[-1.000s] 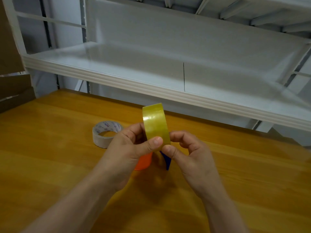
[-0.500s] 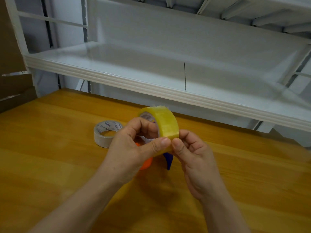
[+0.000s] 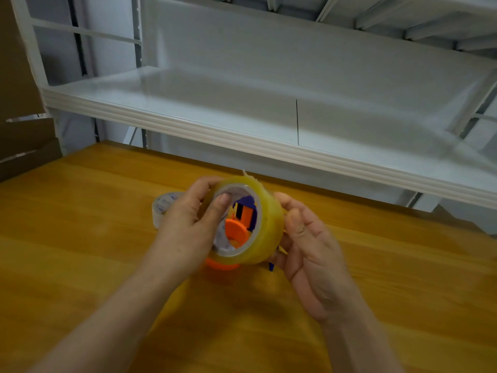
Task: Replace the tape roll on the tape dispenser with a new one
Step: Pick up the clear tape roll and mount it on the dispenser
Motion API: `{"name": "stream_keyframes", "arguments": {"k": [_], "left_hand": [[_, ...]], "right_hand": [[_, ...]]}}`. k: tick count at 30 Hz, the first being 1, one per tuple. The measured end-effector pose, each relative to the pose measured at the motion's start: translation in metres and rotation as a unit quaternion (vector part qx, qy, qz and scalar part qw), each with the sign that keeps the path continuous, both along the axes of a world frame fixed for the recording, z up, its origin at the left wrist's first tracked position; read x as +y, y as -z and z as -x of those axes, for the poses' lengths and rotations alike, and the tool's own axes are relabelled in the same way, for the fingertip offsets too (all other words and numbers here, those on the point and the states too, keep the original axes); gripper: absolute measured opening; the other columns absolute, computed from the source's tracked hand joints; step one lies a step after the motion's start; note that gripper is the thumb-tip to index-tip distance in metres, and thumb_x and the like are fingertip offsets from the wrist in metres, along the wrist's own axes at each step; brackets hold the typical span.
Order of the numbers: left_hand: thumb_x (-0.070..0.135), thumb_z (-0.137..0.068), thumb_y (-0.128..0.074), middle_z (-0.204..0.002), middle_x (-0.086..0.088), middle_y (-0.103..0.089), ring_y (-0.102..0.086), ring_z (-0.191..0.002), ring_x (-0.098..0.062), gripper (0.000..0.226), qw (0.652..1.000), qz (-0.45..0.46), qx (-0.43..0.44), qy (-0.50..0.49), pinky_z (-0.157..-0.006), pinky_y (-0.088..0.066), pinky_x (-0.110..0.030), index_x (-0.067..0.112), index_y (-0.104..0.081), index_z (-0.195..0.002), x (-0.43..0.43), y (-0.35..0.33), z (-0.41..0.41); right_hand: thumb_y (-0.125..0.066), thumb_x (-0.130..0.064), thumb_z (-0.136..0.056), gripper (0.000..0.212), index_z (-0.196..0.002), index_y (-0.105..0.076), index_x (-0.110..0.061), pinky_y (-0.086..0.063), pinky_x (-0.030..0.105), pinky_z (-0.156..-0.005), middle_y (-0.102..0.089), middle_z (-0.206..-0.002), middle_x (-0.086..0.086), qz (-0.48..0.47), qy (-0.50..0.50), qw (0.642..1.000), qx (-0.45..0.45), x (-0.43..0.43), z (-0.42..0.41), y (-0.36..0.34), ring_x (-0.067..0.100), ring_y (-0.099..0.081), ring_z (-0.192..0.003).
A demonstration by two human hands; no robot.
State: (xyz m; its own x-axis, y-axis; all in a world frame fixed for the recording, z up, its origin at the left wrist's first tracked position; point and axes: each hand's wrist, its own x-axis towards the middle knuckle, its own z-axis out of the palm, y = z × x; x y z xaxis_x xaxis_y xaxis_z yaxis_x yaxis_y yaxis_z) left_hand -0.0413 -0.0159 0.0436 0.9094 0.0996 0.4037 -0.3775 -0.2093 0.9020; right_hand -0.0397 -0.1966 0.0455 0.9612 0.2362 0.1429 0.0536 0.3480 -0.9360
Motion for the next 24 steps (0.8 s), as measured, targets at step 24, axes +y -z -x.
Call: {"name": "stream_keyframes", "arguments": {"k": [24], "left_hand": [[0.032, -0.088, -0.054, -0.102, 0.002, -0.072, -0.070, -0.100, -0.015, 0.028, 0.992, -0.004, -0.005, 0.127, -0.084, -0.060, -0.039, 0.033, -0.067, -0.111, -0.0051, 0.0059, -0.0021]], "right_hand": [[-0.066, -0.033, -0.079, 0.014, -0.079, -0.070, -0.019, -0.053, 0.033, -0.069, -0.067, -0.075, -0.003, 0.133, 0.112, 0.976, -0.132, -0.0052, 0.0070, -0.0098, 0.017, -0.060, -0.072]]}}
